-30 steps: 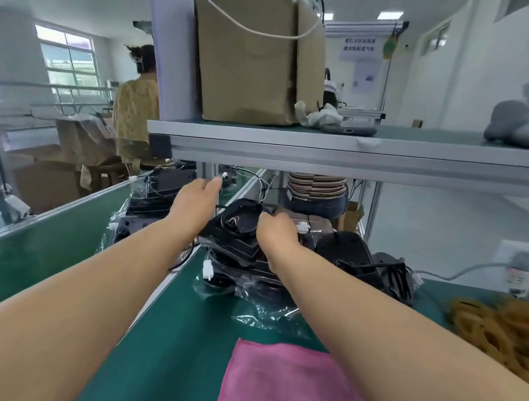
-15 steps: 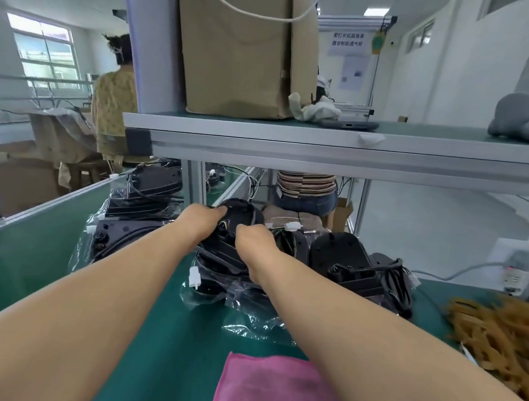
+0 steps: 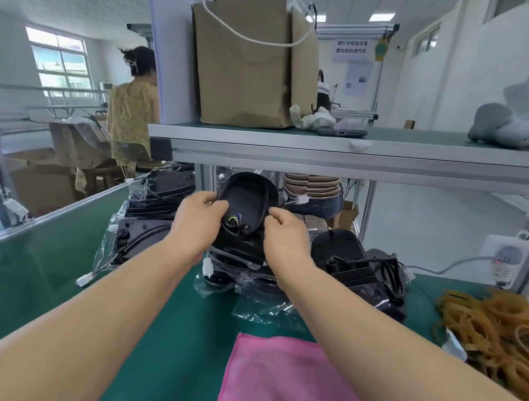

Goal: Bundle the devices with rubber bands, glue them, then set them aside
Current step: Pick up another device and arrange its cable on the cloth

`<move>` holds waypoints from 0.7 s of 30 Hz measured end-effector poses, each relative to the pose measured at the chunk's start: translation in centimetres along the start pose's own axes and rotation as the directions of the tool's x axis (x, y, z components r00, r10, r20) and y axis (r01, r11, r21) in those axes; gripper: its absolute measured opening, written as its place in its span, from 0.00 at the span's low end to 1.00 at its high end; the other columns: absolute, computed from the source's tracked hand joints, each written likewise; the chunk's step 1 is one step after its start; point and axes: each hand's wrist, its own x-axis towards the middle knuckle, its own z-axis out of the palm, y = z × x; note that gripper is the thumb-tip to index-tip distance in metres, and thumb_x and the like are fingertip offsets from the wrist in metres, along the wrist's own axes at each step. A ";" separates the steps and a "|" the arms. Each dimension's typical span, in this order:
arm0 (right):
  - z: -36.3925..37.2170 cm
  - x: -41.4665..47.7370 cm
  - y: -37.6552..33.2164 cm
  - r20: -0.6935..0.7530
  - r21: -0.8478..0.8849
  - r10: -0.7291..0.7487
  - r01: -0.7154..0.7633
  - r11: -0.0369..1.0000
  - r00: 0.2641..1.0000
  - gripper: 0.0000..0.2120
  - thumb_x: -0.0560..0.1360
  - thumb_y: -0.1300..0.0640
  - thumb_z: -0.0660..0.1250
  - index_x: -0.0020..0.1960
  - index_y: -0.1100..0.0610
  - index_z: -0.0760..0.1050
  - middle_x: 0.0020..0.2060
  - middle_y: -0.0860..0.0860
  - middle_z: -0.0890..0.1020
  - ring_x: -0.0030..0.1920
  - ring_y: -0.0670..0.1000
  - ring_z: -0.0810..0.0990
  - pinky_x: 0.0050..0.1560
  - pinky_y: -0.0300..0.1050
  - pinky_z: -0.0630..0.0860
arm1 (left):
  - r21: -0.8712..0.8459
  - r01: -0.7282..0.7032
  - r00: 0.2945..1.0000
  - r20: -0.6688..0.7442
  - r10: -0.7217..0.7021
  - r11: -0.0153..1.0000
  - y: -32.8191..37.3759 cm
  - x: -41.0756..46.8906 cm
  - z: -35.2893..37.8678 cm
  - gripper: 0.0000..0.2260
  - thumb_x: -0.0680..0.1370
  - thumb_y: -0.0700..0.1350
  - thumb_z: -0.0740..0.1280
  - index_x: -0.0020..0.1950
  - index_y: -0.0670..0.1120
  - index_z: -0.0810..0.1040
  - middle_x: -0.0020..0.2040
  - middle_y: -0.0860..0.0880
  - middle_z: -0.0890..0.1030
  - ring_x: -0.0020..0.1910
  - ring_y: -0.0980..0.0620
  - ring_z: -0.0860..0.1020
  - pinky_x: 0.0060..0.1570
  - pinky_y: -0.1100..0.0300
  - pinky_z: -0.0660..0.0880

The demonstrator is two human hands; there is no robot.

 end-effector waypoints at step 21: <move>-13.7 -15.8 6.8 -0.059 0.214 0.090 -0.075 0.974 0.994 0.21 0.82 0.51 0.61 0.75 0.47 0.65 0.63 0.41 0.73 0.63 0.40 0.72 0.66 0.39 0.67 | -0.344 0.264 0.961 0.174 -0.215 0.901 -2.3 -24.7 5.2 0.12 0.80 0.40 0.66 0.62 0.52 0.77 0.50 0.54 0.83 0.39 0.63 0.82 0.38 0.67 0.79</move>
